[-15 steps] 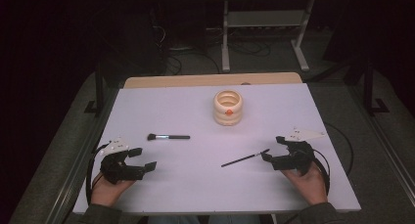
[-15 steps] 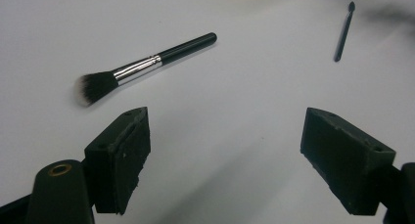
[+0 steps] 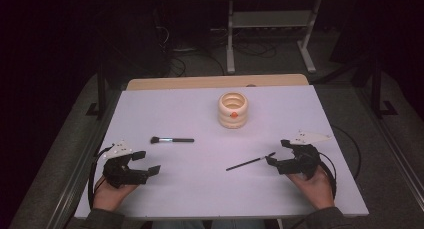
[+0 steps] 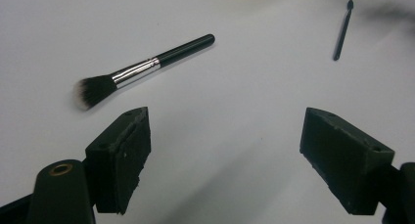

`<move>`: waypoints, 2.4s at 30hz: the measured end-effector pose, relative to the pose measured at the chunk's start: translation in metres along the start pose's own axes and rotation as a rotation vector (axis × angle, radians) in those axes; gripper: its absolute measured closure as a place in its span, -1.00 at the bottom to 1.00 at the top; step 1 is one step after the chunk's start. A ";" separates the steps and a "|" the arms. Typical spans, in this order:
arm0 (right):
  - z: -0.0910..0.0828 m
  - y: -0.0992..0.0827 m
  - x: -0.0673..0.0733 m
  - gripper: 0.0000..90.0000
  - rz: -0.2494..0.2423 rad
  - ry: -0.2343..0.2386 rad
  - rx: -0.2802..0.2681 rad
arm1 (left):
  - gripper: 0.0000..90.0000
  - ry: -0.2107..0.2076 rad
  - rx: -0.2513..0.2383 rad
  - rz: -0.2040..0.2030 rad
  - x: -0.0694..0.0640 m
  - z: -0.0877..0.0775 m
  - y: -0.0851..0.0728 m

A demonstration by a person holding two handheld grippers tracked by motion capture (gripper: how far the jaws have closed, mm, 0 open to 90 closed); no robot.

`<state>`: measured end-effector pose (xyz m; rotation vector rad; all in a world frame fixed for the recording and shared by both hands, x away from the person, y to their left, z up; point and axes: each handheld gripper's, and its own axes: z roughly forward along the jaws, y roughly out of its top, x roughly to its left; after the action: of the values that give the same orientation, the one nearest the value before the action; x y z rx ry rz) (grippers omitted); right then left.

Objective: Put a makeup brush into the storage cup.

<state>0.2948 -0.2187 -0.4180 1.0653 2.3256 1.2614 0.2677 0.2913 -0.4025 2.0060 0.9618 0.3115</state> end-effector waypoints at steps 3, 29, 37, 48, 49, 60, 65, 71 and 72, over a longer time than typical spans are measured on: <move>0.001 0.003 0.003 -0.68 -0.003 0.005 0.003 | -0.58 0.003 -0.006 0.000 0.000 -0.001 0.000; 0.003 0.012 0.011 -0.68 -0.030 0.059 0.022 | -0.52 -0.019 0.058 0.128 0.001 0.014 0.023; 0.003 0.011 0.010 -0.68 -0.039 0.066 0.035 | -0.53 -0.052 0.143 0.196 0.019 0.030 0.049; 0.003 0.011 0.009 -0.67 -0.037 0.078 0.037 | -0.45 -0.069 0.252 0.308 0.043 0.063 0.084; 0.003 0.011 0.009 -0.67 -0.040 0.079 0.035 | -0.45 -0.073 0.255 0.312 0.045 0.066 0.085; 0.005 0.011 0.007 -0.67 -0.041 0.092 0.044 | -0.27 -0.099 0.377 0.353 0.062 0.101 0.091; 0.006 0.011 0.008 -0.67 -0.039 0.101 0.052 | -0.12 -0.117 0.404 0.360 0.066 0.113 0.090; 0.007 0.010 0.007 -0.67 -0.044 0.108 0.053 | 0.14 -0.138 0.450 0.390 0.067 0.126 0.090; 0.007 0.010 0.007 -0.67 -0.044 0.108 0.053 | 0.14 -0.142 0.451 0.389 0.066 0.127 0.090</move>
<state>0.2992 -0.2057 -0.4132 0.9789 2.4618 1.2774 0.4265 0.2339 -0.4160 2.5937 0.5799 0.1644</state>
